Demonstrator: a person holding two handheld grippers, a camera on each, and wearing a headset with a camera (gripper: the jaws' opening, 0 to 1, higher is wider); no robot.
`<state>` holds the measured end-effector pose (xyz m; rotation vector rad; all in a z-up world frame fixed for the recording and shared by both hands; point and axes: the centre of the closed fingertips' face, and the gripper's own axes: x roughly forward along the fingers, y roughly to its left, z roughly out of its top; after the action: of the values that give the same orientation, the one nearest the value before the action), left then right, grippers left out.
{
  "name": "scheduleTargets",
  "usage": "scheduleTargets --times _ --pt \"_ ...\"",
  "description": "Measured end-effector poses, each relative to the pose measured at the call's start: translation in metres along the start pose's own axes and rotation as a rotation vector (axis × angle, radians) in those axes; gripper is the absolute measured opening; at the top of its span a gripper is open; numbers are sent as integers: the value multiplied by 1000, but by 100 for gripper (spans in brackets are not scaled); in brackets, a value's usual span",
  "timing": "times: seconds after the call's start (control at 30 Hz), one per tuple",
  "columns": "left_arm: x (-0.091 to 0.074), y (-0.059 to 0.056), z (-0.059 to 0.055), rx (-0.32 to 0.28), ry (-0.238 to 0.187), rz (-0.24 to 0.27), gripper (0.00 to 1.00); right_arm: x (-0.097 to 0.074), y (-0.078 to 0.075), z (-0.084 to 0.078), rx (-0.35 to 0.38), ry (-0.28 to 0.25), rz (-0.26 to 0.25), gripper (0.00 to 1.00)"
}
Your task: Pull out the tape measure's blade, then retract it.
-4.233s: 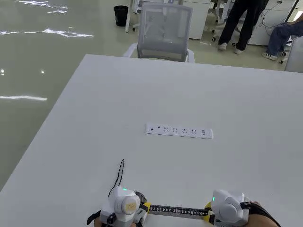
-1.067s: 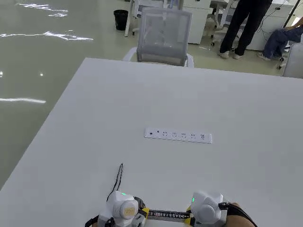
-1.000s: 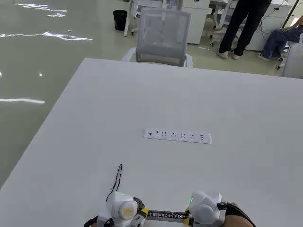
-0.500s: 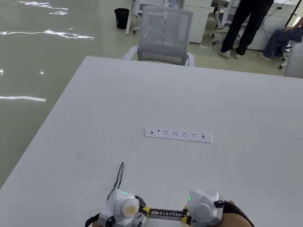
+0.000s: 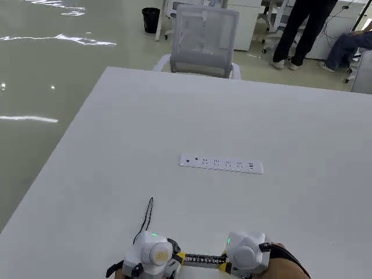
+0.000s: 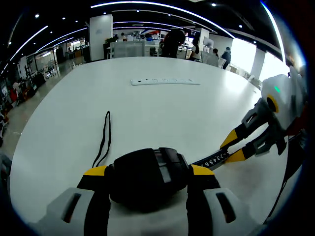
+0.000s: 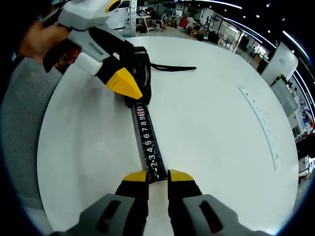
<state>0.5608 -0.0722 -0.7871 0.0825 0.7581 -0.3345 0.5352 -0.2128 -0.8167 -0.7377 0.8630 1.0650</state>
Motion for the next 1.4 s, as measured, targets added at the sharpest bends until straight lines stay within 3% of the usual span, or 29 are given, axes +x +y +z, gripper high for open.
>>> scheduleTargets --times 1.4 --pt "-1 0 0 0 2 -2 59 13 10 33 -15 -28 27 12"
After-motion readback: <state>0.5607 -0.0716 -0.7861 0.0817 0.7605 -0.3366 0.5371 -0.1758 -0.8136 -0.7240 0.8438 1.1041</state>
